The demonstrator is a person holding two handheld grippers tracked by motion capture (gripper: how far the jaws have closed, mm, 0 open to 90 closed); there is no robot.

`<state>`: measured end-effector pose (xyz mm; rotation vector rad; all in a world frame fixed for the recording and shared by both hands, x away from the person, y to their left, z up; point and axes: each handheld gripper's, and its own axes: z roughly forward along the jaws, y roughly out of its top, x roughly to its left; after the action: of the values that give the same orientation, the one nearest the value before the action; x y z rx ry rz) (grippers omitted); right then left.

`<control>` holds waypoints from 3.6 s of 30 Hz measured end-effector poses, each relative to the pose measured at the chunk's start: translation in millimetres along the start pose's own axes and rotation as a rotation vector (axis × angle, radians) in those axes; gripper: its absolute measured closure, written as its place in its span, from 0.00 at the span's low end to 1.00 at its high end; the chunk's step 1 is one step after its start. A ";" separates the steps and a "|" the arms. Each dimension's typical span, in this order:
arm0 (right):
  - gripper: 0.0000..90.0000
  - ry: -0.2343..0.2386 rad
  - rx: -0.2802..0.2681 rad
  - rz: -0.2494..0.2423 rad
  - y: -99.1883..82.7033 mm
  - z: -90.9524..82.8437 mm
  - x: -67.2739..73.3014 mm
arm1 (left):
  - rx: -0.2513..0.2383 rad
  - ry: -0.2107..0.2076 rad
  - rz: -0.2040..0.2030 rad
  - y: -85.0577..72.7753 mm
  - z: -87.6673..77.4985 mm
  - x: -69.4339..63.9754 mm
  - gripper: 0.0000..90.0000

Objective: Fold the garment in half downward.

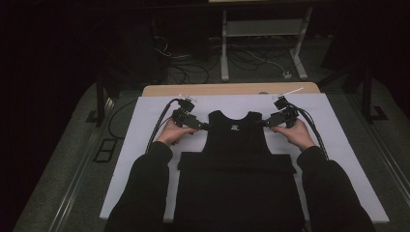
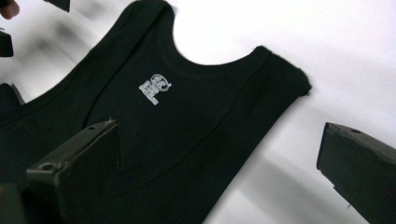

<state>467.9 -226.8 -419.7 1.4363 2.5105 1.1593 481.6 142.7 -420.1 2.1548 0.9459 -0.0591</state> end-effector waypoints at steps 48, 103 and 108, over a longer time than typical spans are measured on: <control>0.25 -0.090 -0.011 -0.009 -20.4 24.5 8.6 | -0.016 0.083 -0.024 -7.6 34.1 -15.6 0.19; 0.94 -0.036 -0.124 0.059 -36.4 -3.9 40.3 | -0.135 0.058 -0.042 -16.3 15.6 -46.7 0.93; 0.94 -0.012 -0.144 0.065 -36.0 -10.9 41.0 | -0.147 0.047 -0.042 -15.0 10.3 -50.8 0.93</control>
<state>413.9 -213.1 -420.6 1.4940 2.3343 1.3071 437.7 111.3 -420.3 2.0090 0.9917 0.0396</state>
